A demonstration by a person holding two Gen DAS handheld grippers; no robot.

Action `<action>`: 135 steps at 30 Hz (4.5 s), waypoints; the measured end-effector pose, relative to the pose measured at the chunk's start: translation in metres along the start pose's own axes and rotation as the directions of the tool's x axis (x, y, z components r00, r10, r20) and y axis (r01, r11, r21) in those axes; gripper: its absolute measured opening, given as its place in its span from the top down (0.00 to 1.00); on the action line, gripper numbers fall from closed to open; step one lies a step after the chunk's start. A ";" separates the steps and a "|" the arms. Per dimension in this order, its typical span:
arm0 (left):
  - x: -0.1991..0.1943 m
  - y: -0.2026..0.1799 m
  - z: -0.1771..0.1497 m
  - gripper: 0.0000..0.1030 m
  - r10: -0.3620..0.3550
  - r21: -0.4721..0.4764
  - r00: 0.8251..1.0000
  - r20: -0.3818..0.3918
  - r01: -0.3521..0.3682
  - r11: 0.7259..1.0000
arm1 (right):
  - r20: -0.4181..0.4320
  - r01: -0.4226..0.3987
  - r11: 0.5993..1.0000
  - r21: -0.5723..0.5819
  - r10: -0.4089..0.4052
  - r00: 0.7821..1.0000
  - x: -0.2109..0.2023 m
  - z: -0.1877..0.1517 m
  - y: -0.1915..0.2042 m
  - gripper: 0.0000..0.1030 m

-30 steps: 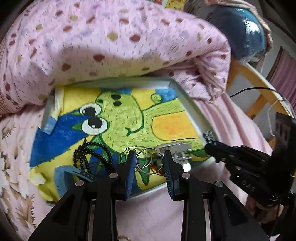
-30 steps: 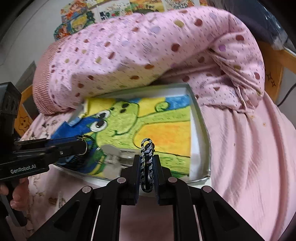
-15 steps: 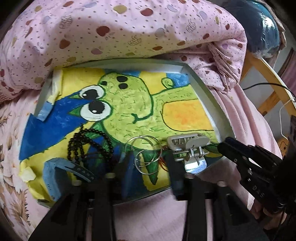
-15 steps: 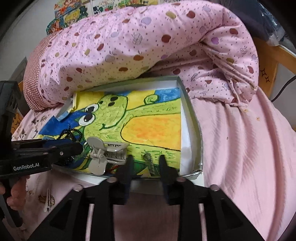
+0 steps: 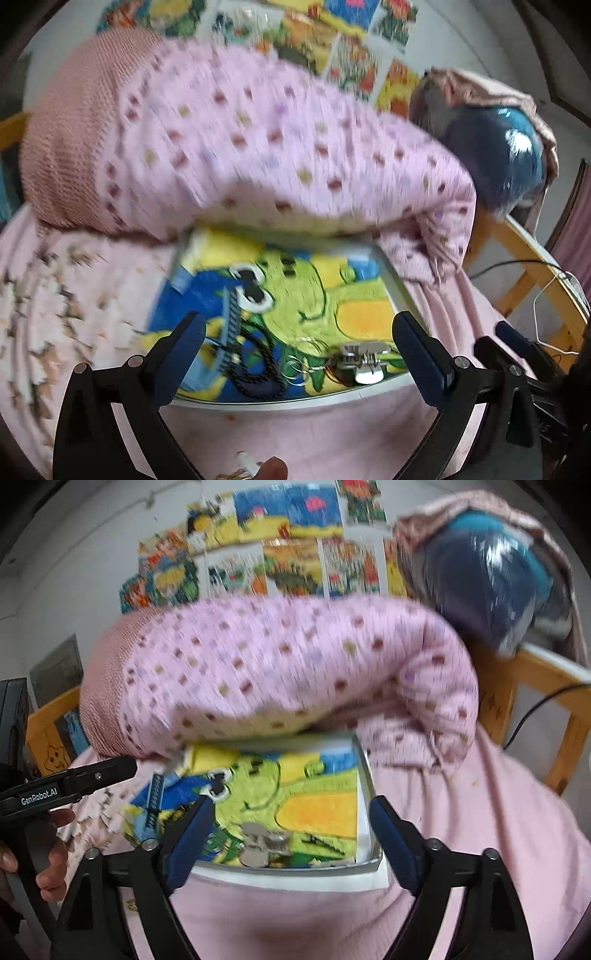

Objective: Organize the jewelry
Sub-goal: 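Withdraw both tools from the tray back over the white clip, then grasp the white clip with gold chain using the right tool, then grasp the gold chain with left tool while right tool holds white clip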

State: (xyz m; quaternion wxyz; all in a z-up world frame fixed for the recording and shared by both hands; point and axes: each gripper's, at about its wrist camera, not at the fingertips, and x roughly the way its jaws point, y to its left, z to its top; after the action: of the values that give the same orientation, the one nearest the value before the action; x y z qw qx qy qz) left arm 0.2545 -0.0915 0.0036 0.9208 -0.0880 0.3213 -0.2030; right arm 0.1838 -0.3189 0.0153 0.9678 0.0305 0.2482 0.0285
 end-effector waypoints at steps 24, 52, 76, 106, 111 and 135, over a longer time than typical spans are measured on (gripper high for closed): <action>-0.176 0.060 -0.064 0.02 0.173 0.080 0.974 0.145 -0.186 0.979 | 0.130 -0.025 0.975 -0.219 0.054 0.990 -0.102 -0.040 0.121 0.00; -0.075 0.083 -0.125 0.02 0.111 0.257 0.970 -0.217 -0.053 0.965 | -0.365 -0.222 0.968 -0.115 0.167 0.916 0.004 -0.121 0.103 0.15; 0.002 0.064 -0.137 0.67 -0.159 0.407 0.918 -0.362 0.310 0.859 | -0.463 -0.429 0.866 -0.256 0.280 0.841 0.051 -0.137 0.122 0.64; 0.019 0.076 -0.127 0.98 -0.128 0.237 0.914 -0.385 0.232 0.943 | -0.446 -0.404 0.882 -0.242 0.268 0.854 0.075 -0.131 0.145 0.83; 0.018 0.076 -0.125 0.98 -0.135 0.223 0.913 -0.386 0.234 0.946 | -0.438 -0.393 0.889 -0.234 0.264 0.859 0.075 -0.130 0.144 0.87; 0.024 0.074 -0.118 0.79 -0.172 0.134 0.886 -0.431 0.251 0.959 | -0.416 -0.288 0.944 -0.160 0.200 0.887 0.072 -0.133 0.106 0.88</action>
State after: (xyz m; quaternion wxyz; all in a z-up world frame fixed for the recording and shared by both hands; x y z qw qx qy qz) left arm 0.2210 -0.0383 -0.1229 0.8076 0.0092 0.4776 -0.3457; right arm 0.1786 -0.2020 -0.1283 0.8840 -0.0507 0.4272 0.1830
